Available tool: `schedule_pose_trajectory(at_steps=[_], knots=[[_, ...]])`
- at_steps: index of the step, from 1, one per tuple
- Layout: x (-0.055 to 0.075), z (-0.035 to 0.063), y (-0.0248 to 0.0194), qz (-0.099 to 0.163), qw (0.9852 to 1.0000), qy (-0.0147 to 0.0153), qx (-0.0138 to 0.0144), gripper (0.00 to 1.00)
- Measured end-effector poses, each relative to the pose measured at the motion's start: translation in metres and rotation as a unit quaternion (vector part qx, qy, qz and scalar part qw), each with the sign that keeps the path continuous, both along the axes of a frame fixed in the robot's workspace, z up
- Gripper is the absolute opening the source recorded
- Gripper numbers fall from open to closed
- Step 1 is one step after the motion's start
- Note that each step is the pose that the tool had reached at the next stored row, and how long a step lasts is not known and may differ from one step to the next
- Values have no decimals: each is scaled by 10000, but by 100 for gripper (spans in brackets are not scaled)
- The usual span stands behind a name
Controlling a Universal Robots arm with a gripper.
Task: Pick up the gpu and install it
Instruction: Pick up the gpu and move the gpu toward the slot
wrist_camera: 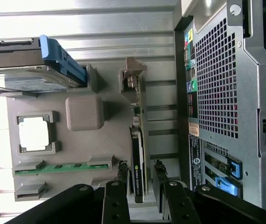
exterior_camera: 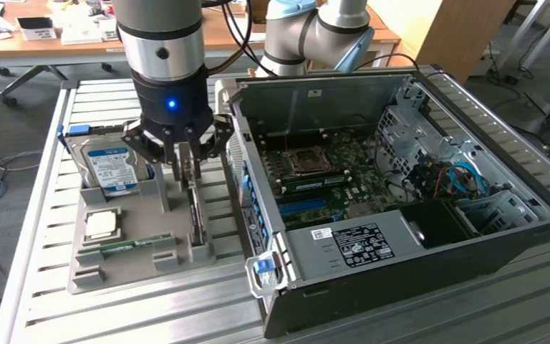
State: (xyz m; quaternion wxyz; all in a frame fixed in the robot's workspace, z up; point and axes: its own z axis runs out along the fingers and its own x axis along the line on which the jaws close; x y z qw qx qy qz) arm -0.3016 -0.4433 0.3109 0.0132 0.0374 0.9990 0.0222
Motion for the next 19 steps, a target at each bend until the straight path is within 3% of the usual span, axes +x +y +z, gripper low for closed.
schedule_pose_trajectory(at_steps=[19], knots=[[0, -49, 0, 0, 10000, -1, 1, 36]])
